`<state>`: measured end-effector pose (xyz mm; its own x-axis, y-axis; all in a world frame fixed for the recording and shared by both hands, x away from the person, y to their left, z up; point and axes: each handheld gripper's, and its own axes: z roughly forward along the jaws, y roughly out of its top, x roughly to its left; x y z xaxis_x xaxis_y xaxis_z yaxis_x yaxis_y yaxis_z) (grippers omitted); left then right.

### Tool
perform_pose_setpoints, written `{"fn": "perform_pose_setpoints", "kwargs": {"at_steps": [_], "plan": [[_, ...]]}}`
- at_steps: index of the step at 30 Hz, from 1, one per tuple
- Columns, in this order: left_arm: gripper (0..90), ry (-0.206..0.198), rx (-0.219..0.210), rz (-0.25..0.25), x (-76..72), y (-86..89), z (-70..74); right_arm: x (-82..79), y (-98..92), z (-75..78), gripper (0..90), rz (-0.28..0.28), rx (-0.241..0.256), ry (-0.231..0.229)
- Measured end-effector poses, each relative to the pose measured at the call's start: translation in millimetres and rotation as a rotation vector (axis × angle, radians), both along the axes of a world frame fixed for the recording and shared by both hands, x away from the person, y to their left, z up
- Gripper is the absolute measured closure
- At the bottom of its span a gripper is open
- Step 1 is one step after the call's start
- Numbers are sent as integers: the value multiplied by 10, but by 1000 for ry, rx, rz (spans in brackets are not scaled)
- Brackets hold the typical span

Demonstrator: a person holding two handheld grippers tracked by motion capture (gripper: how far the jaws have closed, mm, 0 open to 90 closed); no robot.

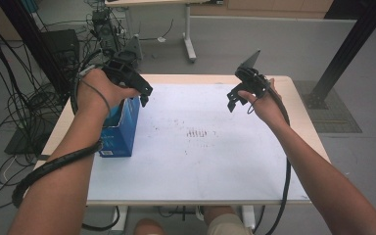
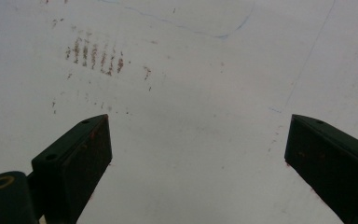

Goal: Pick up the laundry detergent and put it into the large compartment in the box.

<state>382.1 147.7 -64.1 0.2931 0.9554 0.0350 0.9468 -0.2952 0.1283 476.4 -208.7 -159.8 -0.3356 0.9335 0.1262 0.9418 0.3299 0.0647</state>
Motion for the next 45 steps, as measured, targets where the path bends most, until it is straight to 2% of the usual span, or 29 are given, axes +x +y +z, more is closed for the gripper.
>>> {"fn": "perform_pose_setpoints", "kwargs": {"at_steps": [10, 18, 27, 45], "plan": [[32, -11, 26, -27, -28, -194, 38, 24, -25, 1, 70, -10, 6, 5], [30, -20, 21, -43, -44, -290, 34, 54, -13, 1, 69, -7, 3, 8], [30, -19, 16, -43, -34, -304, -9, 78, 14, -3, 69, 1, 0, 10], [33, -27, 7, -67, -12, -343, -26, 63, -79, 2, 69, -19, 4, 7]]}}
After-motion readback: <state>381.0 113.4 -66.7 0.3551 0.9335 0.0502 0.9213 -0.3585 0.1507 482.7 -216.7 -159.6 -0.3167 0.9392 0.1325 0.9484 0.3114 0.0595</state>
